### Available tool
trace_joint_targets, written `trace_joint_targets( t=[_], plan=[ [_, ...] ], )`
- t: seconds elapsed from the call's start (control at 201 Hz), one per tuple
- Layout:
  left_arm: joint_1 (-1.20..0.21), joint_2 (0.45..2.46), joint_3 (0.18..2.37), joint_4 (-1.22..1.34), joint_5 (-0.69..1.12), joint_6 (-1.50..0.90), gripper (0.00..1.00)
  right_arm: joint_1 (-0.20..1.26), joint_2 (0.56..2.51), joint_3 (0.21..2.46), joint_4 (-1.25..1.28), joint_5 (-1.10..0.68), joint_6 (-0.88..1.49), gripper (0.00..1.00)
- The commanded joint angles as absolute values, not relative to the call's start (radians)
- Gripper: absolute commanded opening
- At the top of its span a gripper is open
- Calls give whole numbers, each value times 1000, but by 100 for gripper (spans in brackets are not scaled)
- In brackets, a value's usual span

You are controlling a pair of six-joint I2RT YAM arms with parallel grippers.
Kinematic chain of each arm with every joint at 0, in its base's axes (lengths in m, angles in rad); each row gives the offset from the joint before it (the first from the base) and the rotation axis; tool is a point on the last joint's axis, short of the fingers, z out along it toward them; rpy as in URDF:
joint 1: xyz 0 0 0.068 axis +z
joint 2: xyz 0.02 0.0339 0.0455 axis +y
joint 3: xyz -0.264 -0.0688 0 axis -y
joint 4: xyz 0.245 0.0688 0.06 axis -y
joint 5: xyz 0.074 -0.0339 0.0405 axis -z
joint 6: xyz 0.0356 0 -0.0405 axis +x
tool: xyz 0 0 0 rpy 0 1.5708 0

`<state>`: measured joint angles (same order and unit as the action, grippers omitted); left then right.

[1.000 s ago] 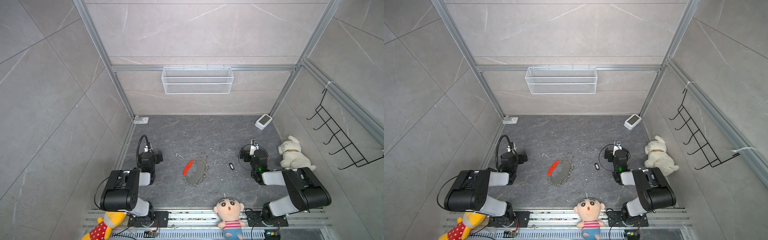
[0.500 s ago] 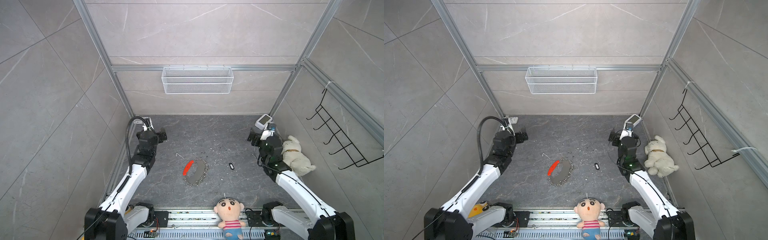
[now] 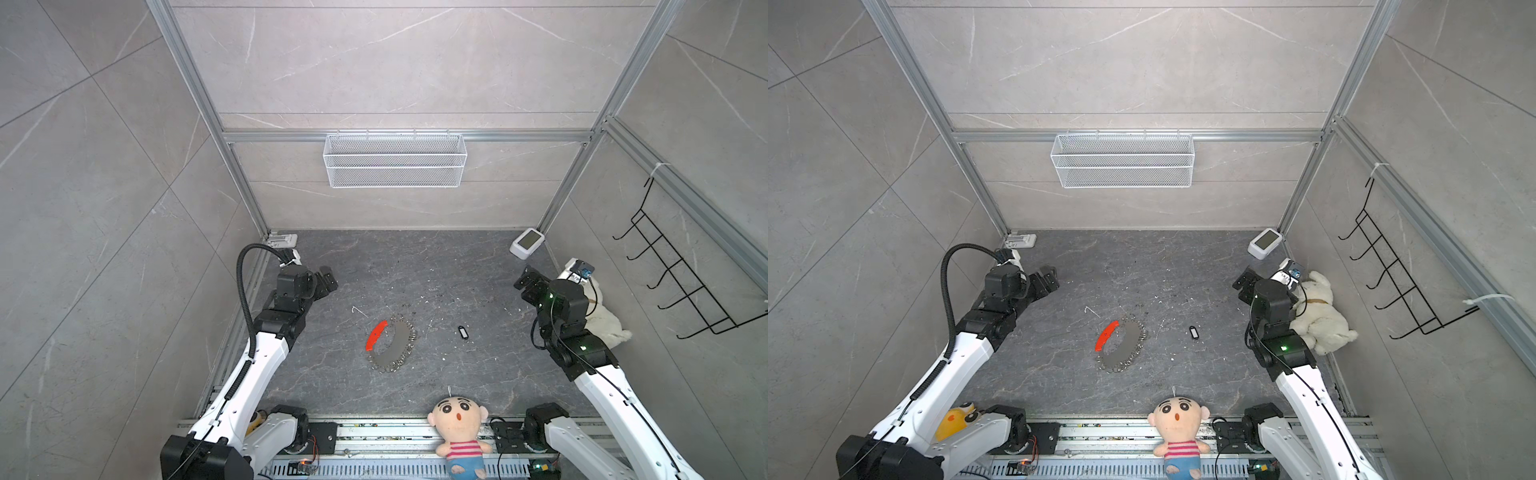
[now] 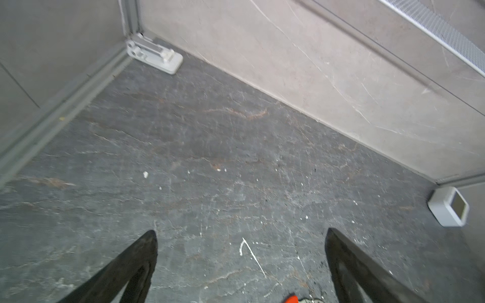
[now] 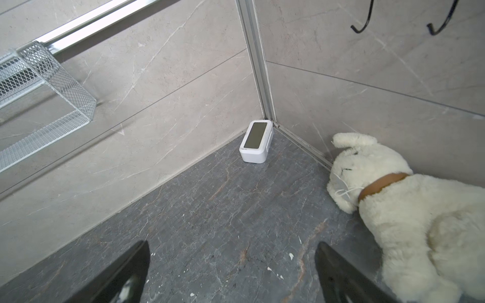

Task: Attach keys to a key ring
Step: Pick up the keyring from the center of the table.

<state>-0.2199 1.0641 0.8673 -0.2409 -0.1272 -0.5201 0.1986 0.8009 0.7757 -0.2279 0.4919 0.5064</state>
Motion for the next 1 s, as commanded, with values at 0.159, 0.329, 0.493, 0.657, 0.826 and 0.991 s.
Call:
trace_joint_targets(
  t=[0.159, 0.329, 0.493, 0.657, 0.826, 0.991],
  plan=[
    [-472, 1272, 919, -306, 17, -422, 75, 197, 837, 582, -241, 192, 534, 99],
    [-558, 1417, 978, -362, 80, -374, 57, 197, 865, 476, -214, 76, 537, 98],
    [-573, 1509, 1054, -425, 154, -333, 52, 196, 868, 365, -157, -22, 584, 96],
    [-573, 1563, 1090, -441, 201, -336, 46, 196, 844, 345, -123, -62, 563, 93],
    [-578, 1614, 1101, -424, 192, -351, 41, 196, 839, 328, -84, -103, 549, 86],
    [-587, 1654, 1106, -398, 176, -364, 29, 195, 846, 323, -68, -109, 549, 81]
  ],
)
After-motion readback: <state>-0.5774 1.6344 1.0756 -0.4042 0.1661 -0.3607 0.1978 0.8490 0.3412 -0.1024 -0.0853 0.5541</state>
